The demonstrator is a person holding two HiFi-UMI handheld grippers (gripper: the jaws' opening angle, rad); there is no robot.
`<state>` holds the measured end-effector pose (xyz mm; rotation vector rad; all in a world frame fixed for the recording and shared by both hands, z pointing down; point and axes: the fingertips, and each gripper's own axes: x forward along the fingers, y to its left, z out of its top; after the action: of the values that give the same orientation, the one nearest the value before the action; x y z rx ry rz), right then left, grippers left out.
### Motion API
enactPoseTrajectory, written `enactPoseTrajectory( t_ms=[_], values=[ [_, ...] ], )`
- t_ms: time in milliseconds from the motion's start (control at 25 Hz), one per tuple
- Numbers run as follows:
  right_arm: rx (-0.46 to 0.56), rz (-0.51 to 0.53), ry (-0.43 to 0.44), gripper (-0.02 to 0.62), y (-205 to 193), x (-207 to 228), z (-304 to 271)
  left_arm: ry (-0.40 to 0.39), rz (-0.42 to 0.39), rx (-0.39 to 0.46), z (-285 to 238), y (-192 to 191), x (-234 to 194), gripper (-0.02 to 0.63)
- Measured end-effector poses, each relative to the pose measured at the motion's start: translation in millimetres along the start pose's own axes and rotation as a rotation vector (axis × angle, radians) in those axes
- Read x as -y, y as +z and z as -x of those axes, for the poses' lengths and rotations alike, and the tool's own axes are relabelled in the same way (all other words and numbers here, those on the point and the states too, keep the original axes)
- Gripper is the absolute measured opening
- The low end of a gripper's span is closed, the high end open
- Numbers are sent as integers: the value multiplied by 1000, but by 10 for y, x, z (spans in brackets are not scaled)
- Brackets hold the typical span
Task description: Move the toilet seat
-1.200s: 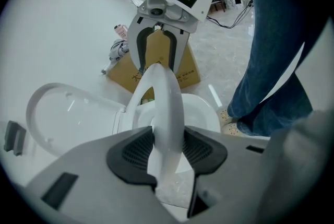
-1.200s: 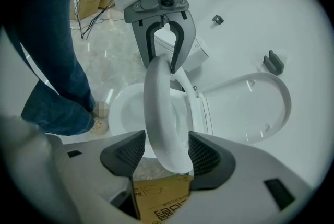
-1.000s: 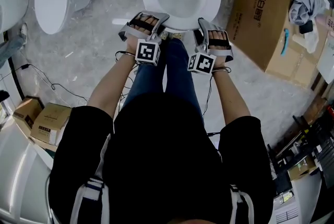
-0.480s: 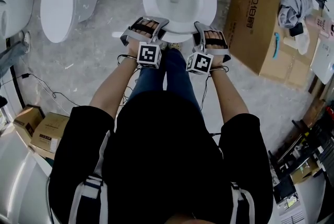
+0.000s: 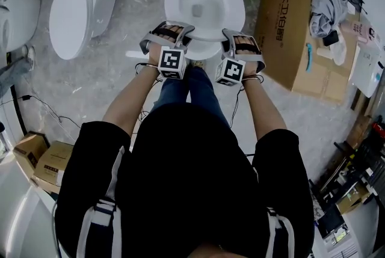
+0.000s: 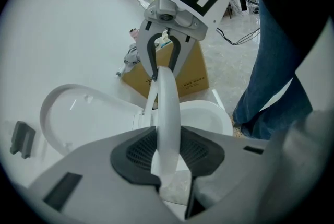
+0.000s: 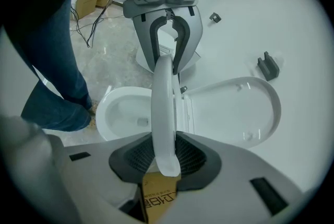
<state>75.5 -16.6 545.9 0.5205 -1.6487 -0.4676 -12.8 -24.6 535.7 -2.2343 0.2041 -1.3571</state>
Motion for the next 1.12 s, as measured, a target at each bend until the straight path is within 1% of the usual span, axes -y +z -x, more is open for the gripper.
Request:
enactPoseTrajectory(
  t_ms=[120, 360, 520, 800, 960, 1120],
  values=[
    [13, 3, -16, 121, -4, 141, -3, -16, 7, 9, 29, 19, -122, 123],
    [25, -24, 21, 118, 31, 365, 33, -33, 16, 22, 70, 33, -346, 118],
    [10, -40, 51, 117, 34, 519, 98, -60, 35, 26, 58, -1, -452, 118],
    [21, -37, 82, 115, 15, 705, 62, -89, 64, 44, 122, 32, -689, 118],
    [16, -40, 116, 115, 0, 873, 65, -106, 81, 49, 136, 42, -857, 117],
    [23, -50, 132, 112, -20, 1082, 59, -113, 109, 59, 143, 55, -1071, 115]
  ],
)
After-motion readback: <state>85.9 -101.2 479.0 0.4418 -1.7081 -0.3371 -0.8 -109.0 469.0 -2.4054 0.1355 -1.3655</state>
